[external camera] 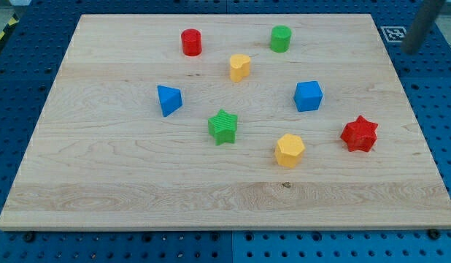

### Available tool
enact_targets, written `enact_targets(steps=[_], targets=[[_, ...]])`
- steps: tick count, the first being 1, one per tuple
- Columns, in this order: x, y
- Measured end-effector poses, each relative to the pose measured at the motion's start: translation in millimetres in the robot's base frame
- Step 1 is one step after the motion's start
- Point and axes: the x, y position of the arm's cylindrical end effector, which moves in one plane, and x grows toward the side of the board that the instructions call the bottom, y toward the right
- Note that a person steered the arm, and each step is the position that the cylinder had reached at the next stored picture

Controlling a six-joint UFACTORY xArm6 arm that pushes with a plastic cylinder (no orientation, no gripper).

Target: Move the yellow hexagon to the top left

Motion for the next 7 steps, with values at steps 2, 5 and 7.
enact_targets(steps=[2, 5, 7], targets=[[156, -7], [230, -102], [230, -176]])
